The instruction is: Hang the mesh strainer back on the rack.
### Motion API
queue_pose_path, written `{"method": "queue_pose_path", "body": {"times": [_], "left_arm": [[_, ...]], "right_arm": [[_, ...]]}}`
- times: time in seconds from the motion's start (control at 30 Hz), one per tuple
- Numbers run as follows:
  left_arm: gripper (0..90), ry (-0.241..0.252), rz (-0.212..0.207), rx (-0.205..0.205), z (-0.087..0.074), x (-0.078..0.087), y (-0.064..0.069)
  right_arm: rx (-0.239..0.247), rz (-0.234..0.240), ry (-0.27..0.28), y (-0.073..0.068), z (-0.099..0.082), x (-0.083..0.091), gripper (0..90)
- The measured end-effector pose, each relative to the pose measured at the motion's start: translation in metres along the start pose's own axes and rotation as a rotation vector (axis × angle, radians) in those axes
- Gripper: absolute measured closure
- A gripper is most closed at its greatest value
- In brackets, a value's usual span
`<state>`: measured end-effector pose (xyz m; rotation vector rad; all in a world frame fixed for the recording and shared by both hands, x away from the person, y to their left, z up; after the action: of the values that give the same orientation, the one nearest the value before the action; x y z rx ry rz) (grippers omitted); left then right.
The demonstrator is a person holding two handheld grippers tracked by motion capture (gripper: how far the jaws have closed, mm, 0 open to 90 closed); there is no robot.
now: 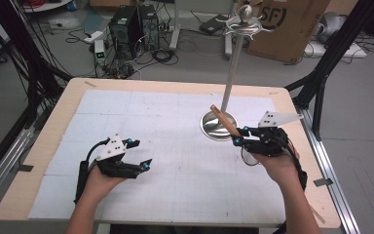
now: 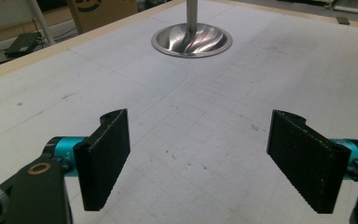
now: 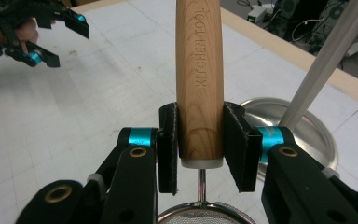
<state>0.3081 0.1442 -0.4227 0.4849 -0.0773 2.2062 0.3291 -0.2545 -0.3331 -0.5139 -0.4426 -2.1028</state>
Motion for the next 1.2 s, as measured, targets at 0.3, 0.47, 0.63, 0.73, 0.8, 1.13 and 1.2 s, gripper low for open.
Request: {"method": "queue_pose_path", "body": {"times": [0.3,0.47,0.63,0.73,0.8,1.13,1.2], "left_arm": [[21.9,0.006,0.000,0.004,0.001,0.000,-0.001],[21.9,0.002,0.000,0.002,0.001,0.000,0.000],[21.9,0.002,-0.001,0.002,0.001,0.000,0.000],[21.9,0.002,0.000,0.003,0.000,0.000,0.000],[21.8,0.000,-0.001,0.001,0.000,0.000,-0.001],[21.9,-0.003,-0.004,0.005,0.000,-0.002,0.000],[21.9,-0.004,-0.005,0.007,0.000,-0.002,0.000]], "right_arm": [[0.004,-0.027,0.040,0.008,0.014,0.013,68.2],[0.016,-0.037,0.060,0.010,0.021,0.019,68.2],[0.016,-0.043,0.073,0.014,0.028,0.026,68.1],[0.009,-0.047,0.084,0.018,0.031,0.030,68.1],[0.012,-0.061,0.093,0.022,0.035,0.034,68.1],[0.017,-0.098,0.123,0.030,0.050,0.052,68.2],[0.023,-0.101,0.122,0.031,0.054,0.054,68.2]]}}
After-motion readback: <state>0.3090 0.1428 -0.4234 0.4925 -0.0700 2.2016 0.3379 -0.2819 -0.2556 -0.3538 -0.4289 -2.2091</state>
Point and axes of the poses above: each handheld gripper's, and its own axes: x roughly backward along the jaws, z roughly out of its top, y roughly to its right, the point moved 3 cm from there along -x, roughly forward along the jaws, and after that the axes turned 8 degrees about x, right-handed, at the moved point
